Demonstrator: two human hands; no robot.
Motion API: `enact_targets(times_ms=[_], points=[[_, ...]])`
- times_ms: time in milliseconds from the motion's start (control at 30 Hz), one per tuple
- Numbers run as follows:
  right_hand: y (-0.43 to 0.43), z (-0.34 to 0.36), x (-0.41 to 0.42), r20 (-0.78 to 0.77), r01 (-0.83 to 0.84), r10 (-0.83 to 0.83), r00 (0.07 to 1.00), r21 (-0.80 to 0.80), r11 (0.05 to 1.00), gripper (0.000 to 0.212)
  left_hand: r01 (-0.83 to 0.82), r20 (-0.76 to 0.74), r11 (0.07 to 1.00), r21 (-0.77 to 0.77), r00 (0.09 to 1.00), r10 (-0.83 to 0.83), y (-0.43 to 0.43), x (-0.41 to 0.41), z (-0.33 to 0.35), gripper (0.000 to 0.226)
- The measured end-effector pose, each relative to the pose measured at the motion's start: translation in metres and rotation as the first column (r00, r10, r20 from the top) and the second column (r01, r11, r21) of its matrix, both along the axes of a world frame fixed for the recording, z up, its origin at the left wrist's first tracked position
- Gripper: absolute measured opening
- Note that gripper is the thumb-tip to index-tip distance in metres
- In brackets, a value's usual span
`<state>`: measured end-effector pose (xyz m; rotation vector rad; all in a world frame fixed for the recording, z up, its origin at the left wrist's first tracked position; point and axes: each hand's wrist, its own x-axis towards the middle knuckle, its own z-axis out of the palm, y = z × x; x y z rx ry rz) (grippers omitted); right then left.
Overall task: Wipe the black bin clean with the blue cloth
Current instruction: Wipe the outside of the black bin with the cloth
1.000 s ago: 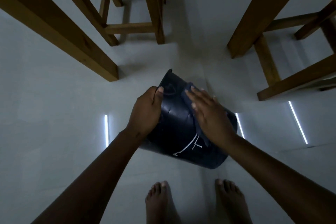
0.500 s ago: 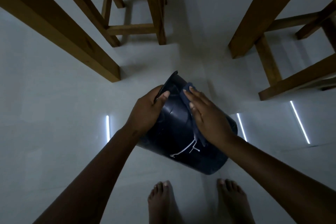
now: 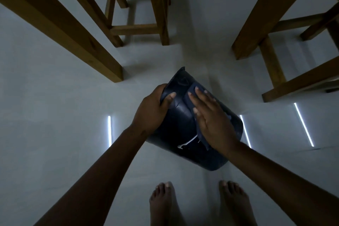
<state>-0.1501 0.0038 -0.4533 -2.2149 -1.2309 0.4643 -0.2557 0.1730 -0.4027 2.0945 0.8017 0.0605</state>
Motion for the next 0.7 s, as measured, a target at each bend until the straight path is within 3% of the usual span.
enact_targets(times_ms=[67,167,200,267,333,400,467,600,700], points=[[0.004,-0.003,0.019,-0.097,0.09,-0.087,0.992,0.031,0.995,0.047,-0.028,-0.046,0.998,-0.054,0.999,0.025,-0.001,-0.012,-0.003,0.037],[0.002,-0.004,0.037,-0.263,0.192,-0.175,0.949,0.039,0.981,0.044,-0.074,-0.084,0.997,-0.004,0.994,0.073,-0.006,-0.028,-0.009,0.037],[-0.001,-0.002,0.036,-0.263,0.212,-0.197,0.945,0.028,0.977,0.045,-0.09,-0.075,0.996,0.022,0.993,0.091,-0.007,-0.027,-0.01,0.036],[-0.01,0.0,0.016,-0.105,0.217,-0.216,0.971,0.003,0.976,0.045,-0.113,-0.047,0.991,0.071,0.992,0.116,-0.009,-0.018,-0.01,0.031],[-0.021,0.0,-0.011,0.076,0.168,-0.168,0.983,0.006,0.986,0.047,-0.091,-0.035,0.986,0.137,0.995,0.097,-0.011,-0.006,-0.008,0.024],[-0.026,-0.001,-0.017,0.129,0.086,-0.086,0.988,0.005,0.996,0.047,-0.073,-0.028,0.981,0.179,0.996,0.079,-0.014,0.0,-0.007,0.02],[-0.021,-0.001,-0.001,0.071,0.061,-0.063,0.996,0.028,0.998,0.046,-0.087,-0.023,0.981,0.176,0.995,0.092,-0.015,0.001,-0.008,0.022],[-0.01,-0.006,0.032,-0.262,0.224,-0.21,0.942,0.025,0.974,0.044,-0.107,-0.031,0.976,0.189,0.993,0.114,-0.015,0.001,-0.01,0.027],[-0.026,-0.002,0.01,-0.089,0.235,-0.235,0.968,-0.012,0.972,0.044,-0.089,-0.065,0.976,0.2,0.992,0.104,-0.014,0.004,-0.01,0.027]])
